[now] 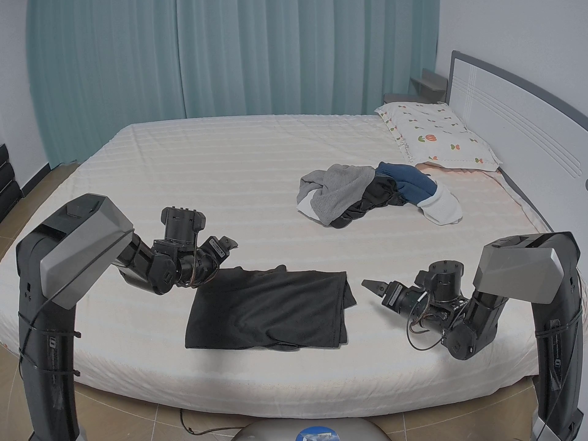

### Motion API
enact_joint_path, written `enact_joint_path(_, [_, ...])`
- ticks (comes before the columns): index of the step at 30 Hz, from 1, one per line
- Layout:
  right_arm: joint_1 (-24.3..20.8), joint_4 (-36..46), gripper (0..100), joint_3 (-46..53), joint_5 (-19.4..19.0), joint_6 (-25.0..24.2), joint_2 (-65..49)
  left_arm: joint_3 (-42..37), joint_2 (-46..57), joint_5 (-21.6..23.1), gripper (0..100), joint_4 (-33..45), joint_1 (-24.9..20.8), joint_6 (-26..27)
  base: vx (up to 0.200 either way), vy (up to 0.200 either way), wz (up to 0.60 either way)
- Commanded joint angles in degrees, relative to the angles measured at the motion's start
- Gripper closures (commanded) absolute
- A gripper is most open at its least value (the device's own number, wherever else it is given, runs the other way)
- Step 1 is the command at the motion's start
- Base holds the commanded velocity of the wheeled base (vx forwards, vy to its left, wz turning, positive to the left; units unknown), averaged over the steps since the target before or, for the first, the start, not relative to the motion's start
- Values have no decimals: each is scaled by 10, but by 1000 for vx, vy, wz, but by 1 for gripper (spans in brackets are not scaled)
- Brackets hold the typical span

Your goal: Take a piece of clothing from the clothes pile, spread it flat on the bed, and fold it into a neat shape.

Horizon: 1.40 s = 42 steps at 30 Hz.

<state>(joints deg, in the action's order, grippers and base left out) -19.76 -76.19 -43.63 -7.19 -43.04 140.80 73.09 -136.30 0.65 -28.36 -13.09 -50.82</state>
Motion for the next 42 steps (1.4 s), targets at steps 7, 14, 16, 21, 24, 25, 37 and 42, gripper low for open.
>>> enact_joint_path(7, [-6,101,0,-105,2,-5,15,26,-44,-27,0,8,46,5,0,0,0])
enact_joint_path(14, [-1,109,0,-110,2,-5,19,20,-49,-27,0,3,44,9,0,0,0])
enact_joint_path(16, [-4,110,0,-112,2,-5,20,20,-50,-22,0,5,43,10,0,0,0])
enact_joint_path(21, [-7,110,0,-119,2,-4,26,28,-60,-18,100,7,39,11,0,0,0])
enact_joint_path(24, [-12,112,0,-133,3,-4,34,38,-75,-19,100,5,36,20,0,0,0])
enact_joint_path(25, [-12,112,0,-134,3,-4,35,39,-77,-20,100,5,36,20,0,0,0])
enact_joint_path(37, [-27,179,0,-191,44,16,25,38,-87,-76,100,2,29,37,0,0,0])
enact_joint_path(42, [-29,216,0,-233,39,33,25,35,-83,-79,100,3,29,10,0,0,0])
